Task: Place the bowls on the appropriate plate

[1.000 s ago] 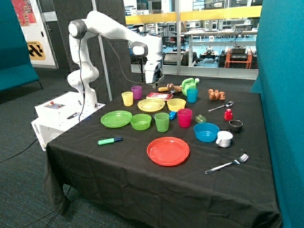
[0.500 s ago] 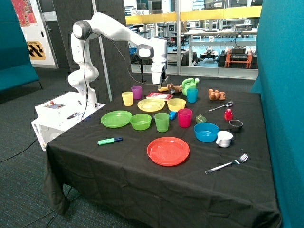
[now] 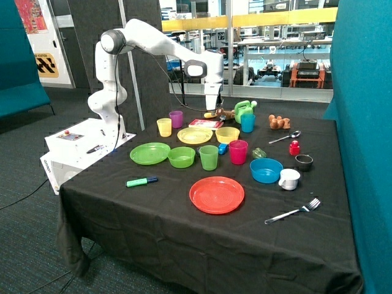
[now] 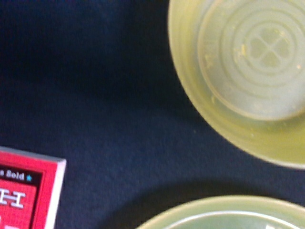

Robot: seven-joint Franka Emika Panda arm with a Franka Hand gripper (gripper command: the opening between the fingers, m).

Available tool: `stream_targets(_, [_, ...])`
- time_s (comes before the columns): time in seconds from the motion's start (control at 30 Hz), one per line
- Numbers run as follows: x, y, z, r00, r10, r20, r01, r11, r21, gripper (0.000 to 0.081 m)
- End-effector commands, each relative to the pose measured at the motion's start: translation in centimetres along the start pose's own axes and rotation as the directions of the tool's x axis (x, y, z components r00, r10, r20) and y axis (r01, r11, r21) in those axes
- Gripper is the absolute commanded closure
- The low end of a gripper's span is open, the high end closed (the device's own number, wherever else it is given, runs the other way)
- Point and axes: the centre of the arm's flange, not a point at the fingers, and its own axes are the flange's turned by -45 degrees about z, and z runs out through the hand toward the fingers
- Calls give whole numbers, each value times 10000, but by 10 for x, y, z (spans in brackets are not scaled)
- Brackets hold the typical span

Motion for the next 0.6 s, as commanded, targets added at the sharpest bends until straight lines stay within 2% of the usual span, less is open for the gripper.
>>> stream_targets(0.0, [17,-9,11,9995,-302,-5,302,9995,-9,455])
stream_targets(0.57, [18,-10,40,9996,-272,-5,272,9996,-9,368])
